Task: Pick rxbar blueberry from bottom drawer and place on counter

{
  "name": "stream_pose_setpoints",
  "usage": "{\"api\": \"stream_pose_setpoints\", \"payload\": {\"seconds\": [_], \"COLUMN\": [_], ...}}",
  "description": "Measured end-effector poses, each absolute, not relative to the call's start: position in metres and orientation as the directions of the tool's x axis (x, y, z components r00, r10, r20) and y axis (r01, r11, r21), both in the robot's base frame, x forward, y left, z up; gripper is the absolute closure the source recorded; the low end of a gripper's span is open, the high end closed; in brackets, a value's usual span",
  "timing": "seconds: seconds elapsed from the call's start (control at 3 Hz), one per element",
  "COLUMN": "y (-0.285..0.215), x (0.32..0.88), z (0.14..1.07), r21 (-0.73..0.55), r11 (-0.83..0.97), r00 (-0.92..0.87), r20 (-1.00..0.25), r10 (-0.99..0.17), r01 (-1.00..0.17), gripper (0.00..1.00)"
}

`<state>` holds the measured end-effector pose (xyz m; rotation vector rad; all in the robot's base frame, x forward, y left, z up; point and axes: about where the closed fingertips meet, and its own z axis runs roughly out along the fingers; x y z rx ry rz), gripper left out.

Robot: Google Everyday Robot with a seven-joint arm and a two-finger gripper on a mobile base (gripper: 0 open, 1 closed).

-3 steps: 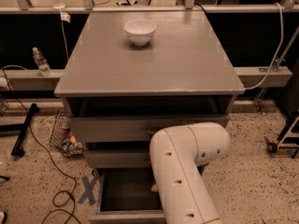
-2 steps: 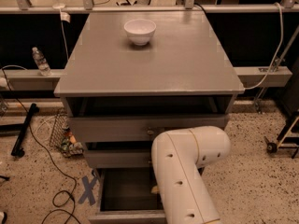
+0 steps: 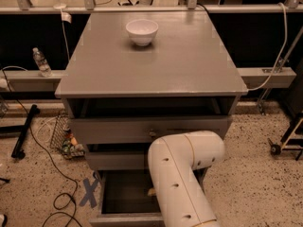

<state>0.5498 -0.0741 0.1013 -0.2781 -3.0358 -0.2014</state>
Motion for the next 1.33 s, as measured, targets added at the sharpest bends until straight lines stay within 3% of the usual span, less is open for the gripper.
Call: {"api": "stream_pose_setpoints", "payload": {"seconds": [1.33], "y": [-0.072], "x": [0.554], "z": [0.118], "r21": [0.122], "r11": [0.975], "r00": [-0.979], "r20": [0.105], "r10": [0.176], "r01": [0.188], "gripper": [0.96]}}
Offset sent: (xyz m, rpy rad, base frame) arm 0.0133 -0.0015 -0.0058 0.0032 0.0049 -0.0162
